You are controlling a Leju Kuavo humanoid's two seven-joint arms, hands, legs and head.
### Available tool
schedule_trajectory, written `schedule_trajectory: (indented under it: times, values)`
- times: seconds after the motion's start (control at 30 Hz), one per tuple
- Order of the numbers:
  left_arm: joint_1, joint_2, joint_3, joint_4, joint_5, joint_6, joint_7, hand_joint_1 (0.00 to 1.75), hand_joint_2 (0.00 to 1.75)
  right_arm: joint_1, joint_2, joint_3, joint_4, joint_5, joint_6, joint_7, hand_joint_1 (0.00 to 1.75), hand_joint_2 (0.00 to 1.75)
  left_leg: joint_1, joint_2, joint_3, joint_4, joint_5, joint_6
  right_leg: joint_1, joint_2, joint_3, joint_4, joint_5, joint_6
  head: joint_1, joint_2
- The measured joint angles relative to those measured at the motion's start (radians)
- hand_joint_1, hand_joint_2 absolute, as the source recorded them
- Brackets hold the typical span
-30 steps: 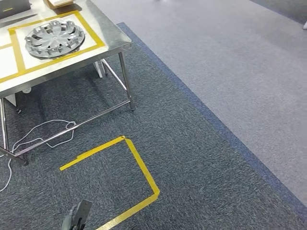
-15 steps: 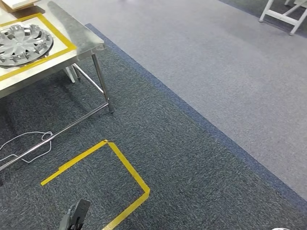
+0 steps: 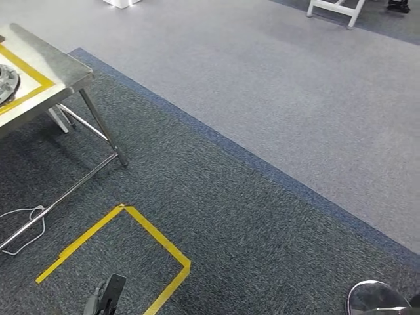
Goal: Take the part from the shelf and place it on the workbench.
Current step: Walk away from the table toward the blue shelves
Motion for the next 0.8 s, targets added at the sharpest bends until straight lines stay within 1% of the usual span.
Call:
schedule_trajectory:
  times: [0.03,0.07,0.1,0.13,0.17,0.2,0.23,0.27,0.3,0.33,0.37,0.4,0.43,0.47,0.5,0.53,0.57,0.6,0.63,0.67,0.7,0.73,0.77,0.8]
  values:
    - [-0.001,0.001,0.000,0.000,-0.001,0.000,0.000,0.00,0.00,0.000,0.000,0.000,0.000,0.001,0.000,-0.001,0.00,0.00,0.000,-0.002,0.008,-0.022,0.026,0.002,0.000,0.014,0.000,0.002,0.000,0.000,0.000,0.000]
    - [-0.001,0.002,0.001,0.000,-0.002,0.000,0.000,0.00,0.00,0.000,0.000,0.000,0.000,0.002,-0.001,-0.002,0.00,0.00,0.000,-0.010,0.030,-0.074,0.064,0.004,0.000,0.027,0.000,0.004,0.000,0.001,0.000,0.000]
    - [-0.002,0.004,0.001,0.000,-0.004,0.000,0.000,0.00,0.00,0.000,0.000,0.000,0.000,0.003,-0.002,-0.001,0.00,0.00,0.001,-0.030,0.056,-0.135,0.100,0.008,0.000,0.039,0.000,0.007,0.000,0.002,0.000,0.000]
    - [-0.002,0.005,0.002,0.000,-0.006,0.000,0.000,0.00,0.00,-0.001,0.000,0.000,0.000,0.004,-0.003,-0.001,0.00,0.00,0.002,-0.051,0.079,-0.190,0.125,0.012,0.001,0.051,-0.003,0.011,-0.001,0.005,0.000,0.000]
    - [-0.003,0.005,0.002,0.000,-0.008,0.000,0.000,0.00,0.00,-0.002,0.000,0.000,0.000,0.004,-0.004,0.000,0.00,0.00,0.003,-0.069,0.094,-0.229,0.136,0.015,0.001,0.062,-0.009,0.015,0.000,0.010,0.000,0.000]
    - [-0.004,0.006,0.002,0.000,-0.010,0.000,0.000,0.00,0.00,-0.003,0.000,0.000,0.000,0.005,-0.004,0.001,0.00,0.00,0.003,-0.079,0.099,-0.248,0.135,0.018,0.000,0.071,-0.016,0.018,0.001,0.016,0.001,0.000]
    - [-0.004,0.006,0.002,0.000,-0.011,-0.001,-0.001,0.00,0.00,-0.003,0.000,0.000,0.000,0.005,-0.005,0.001,0.00,0.00,0.002,-0.075,0.100,-0.254,0.132,0.020,-0.001,0.081,-0.022,0.019,0.004,0.023,0.001,0.000]
    - [-0.005,0.004,0.002,0.000,-0.011,-0.001,-0.001,0.00,0.00,-0.001,0.000,0.000,0.000,0.006,-0.005,0.001,0.00,0.00,0.003,-0.065,0.101,-0.260,0.132,0.025,-0.003,0.089,-0.030,0.018,0.006,0.030,0.000,0.000]
    - [-0.006,0.003,0.003,0.000,-0.012,-0.001,-0.001,0.00,0.00,0.002,0.000,0.000,0.000,0.006,-0.005,0.001,0.00,0.00,0.004,-0.055,0.102,-0.264,0.135,0.030,-0.003,0.080,-0.035,0.021,0.005,0.035,0.000,0.000]
    - [-0.007,0.003,0.003,0.000,-0.012,-0.001,-0.002,0.00,0.00,0.003,-0.001,0.000,0.000,0.006,-0.006,0.001,0.00,0.00,0.006,-0.044,0.104,-0.269,0.138,0.036,-0.002,0.058,-0.044,0.036,-0.005,0.039,0.004,0.000]
    - [-0.007,0.003,0.004,0.000,-0.013,-0.001,-0.002,0.00,0.00,0.003,-0.001,0.000,0.001,0.006,-0.006,0.001,0.00,0.00,0.008,-0.031,0.105,-0.273,0.140,0.041,-0.002,0.030,-0.063,0.073,-0.027,0.044,0.007,0.000]
    - [-0.007,0.004,0.005,0.000,-0.014,-0.001,-0.002,0.00,0.00,0.001,-0.001,0.000,0.001,0.006,-0.006,0.001,0.00,0.00,0.006,-0.019,0.106,-0.274,0.140,0.044,-0.003,-0.003,-0.091,0.132,-0.059,0.047,0.011,0.000]
    - [-0.005,0.005,0.007,0.000,-0.015,-0.001,-0.002,0.00,0.00,-0.002,-0.001,0.000,0.001,0.007,-0.006,0.001,0.00,0.00,0.005,-0.005,0.106,-0.274,0.140,0.045,-0.005,-0.022,-0.125,0.203,-0.092,0.052,0.014,0.000]
    - [-0.004,0.005,0.008,0.000,-0.015,-0.001,-0.002,0.00,0.00,-0.004,-0.001,0.000,0.001,0.007,-0.006,0.001,0.00,0.00,0.004,0.010,0.106,-0.274,0.139,0.046,-0.008,-0.030,-0.155,0.264,-0.116,0.055,0.014,0.000]
    - [-0.004,0.005,0.009,0.000,-0.015,-0.001,-0.002,0.00,0.00,-0.004,-0.001,0.001,0.001,0.007,-0.005,0.001,0.00,0.00,0.003,0.023,0.107,-0.274,0.137,0.045,-0.010,-0.033,-0.170,0.298,-0.122,0.058,0.014,0.000]
    - [-0.004,0.005,0.010,0.000,-0.015,-0.001,-0.002,0.00,0.00,-0.003,-0.001,0.000,0.001,0.007,-0.005,0.000,0.00,0.00,0.003,0.035,0.108,-0.273,0.136,0.044,-0.011,-0.037,-0.165,0.291,-0.109,0.060,0.015,0.000]
    - [-0.004,0.005,0.011,0.000,-0.015,-0.001,-0.002,0.00,0.00,-0.002,-0.001,0.000,0.001,0.007,-0.005,-0.001,0.00,0.00,0.003,0.047,0.111,-0.273,0.133,0.042,-0.012,-0.043,-0.139,0.245,-0.080,0.060,0.015,0.000]
    - [-0.005,0.004,0.011,0.000,-0.015,-0.001,-0.002,0.00,0.00,-0.002,-0.001,0.000,0.001,0.007,-0.004,-0.003,0.00,0.00,0.002,0.057,0.115,-0.273,0.130,0.038,-0.011,-0.061,-0.100,0.177,-0.048,0.059,0.015,0.000]
    - [-0.005,0.004,0.012,0.000,-0.015,-0.001,-0.002,0.00,0.00,-0.004,-0.001,0.000,0.001,0.007,-0.004,-0.004,0.00,0.00,-0.001,0.067,0.118,-0.272,0.126,0.033,-0.008,-0.083,-0.061,0.109,-0.026,0.056,0.016,0.000]
    - [-0.005,0.004,0.012,0.000,-0.015,-0.001,-0.002,0.00,0.00,-0.007,-0.001,0.000,0.001,0.007,-0.003,-0.006,0.00,0.00,-0.004,0.076,0.120,-0.270,0.123,0.027,-0.005,-0.100,-0.033,0.060,-0.014,0.049,0.015,0.000]
    - [-0.005,0.004,0.012,0.000,-0.015,-0.001,-0.002,0.00,0.00,-0.009,-0.001,0.000,0.001,0.007,-0.003,-0.007,0.00,0.00,-0.008,0.085,0.122,-0.269,0.120,0.022,-0.002,-0.111,-0.019,0.035,-0.012,0.042,0.014,0.000]
    - [-0.005,0.004,0.013,0.000,-0.015,-0.001,-0.002,0.00,0.00,-0.010,-0.001,0.000,0.001,0.007,-0.003,-0.008,0.00,0.00,-0.010,0.094,0.123,-0.269,0.117,0.018,0.001,-0.108,-0.017,0.028,-0.015,0.033,0.013,0.000]
    - [-0.006,0.004,0.013,0.000,-0.015,-0.001,-0.002,0.00,0.00,-0.009,-0.001,0.000,0.001,0.007,-0.003,-0.008,0.00,0.00,-0.009,0.103,0.126,-0.269,0.116,0.015,0.001,-0.097,-0.020,0.028,-0.015,0.025,0.012,0.000]
    - [-0.008,0.003,0.013,0.000,-0.015,-0.001,-0.002,0.00,0.00,-0.007,-0.001,0.000,0.001,0.007,-0.003,-0.008,0.00,0.00,-0.007,0.104,0.129,-0.267,0.110,0.010,0.001,-0.086,-0.020,0.027,-0.014,0.018,0.011,0.000]
